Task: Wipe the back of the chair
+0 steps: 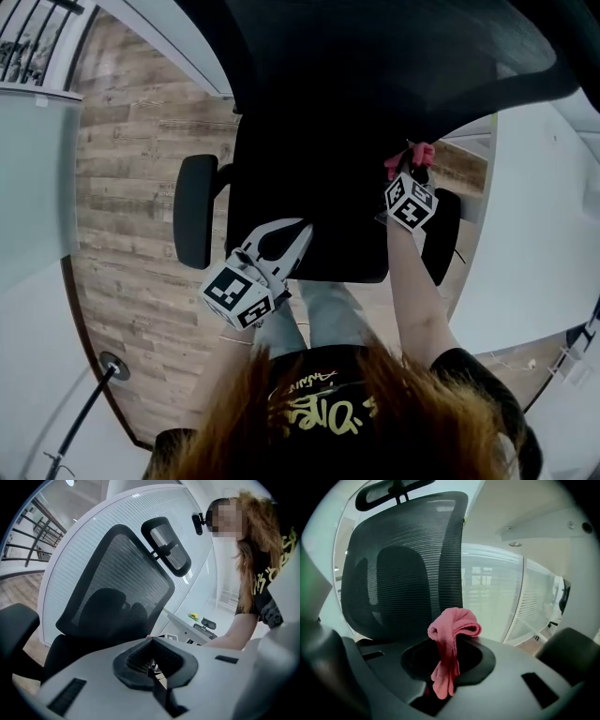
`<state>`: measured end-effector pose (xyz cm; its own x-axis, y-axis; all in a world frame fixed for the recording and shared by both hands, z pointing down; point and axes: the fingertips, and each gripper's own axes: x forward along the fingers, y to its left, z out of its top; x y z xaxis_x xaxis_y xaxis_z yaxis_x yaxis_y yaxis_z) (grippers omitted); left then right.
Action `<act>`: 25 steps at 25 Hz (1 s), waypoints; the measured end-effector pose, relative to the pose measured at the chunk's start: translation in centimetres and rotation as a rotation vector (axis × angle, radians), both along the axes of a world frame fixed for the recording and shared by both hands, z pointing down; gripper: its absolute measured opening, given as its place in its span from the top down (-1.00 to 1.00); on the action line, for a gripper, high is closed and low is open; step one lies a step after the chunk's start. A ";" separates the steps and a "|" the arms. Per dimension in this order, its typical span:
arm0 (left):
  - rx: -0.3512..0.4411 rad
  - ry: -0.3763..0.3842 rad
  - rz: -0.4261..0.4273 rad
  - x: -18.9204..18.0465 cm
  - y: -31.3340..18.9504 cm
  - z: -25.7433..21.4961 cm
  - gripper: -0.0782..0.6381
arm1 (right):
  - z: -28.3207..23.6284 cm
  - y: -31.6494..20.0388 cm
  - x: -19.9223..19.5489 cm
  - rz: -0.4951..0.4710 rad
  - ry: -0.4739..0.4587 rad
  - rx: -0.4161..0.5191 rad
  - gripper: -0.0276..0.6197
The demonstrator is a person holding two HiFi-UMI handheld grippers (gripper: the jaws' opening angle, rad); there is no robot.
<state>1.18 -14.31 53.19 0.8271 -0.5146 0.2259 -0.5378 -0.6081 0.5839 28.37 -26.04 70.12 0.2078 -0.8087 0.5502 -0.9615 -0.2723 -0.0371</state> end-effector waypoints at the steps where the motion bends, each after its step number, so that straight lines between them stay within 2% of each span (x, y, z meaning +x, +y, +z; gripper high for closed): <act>1: 0.003 0.000 0.001 0.0 0.0 0.0 0.80 | 0.1 -0.3 -0.1 -0.012 0.010 -0.003 0.71; 7: 0.020 -0.014 0.004 -1.0 -0.2 0.2 0.80 | 0.4 -1.2 -0.8 -0.016 0.045 -0.006 0.71; 12: 0.014 -0.009 -0.013 -2.3 -0.4 0.3 0.80 | 0.1 -2.4 -3.4 -0.058 0.064 0.002 0.71; 16: 0.030 -0.016 -0.013 -3.6 -0.5 0.1 0.80 | 0.2 -3.2 -5.1 -0.041 0.052 0.005 0.71; 21: 0.028 -0.019 -0.052 -6.4 -0.8 0.4 0.80 | -0.1 -4.9 -10.1 -0.162 0.053 0.024 0.71; 25: 0.025 -0.016 -0.073 -8.6 -0.8 0.9 0.80 | 0.1 -5.7 -13.7 -0.191 0.043 0.035 0.71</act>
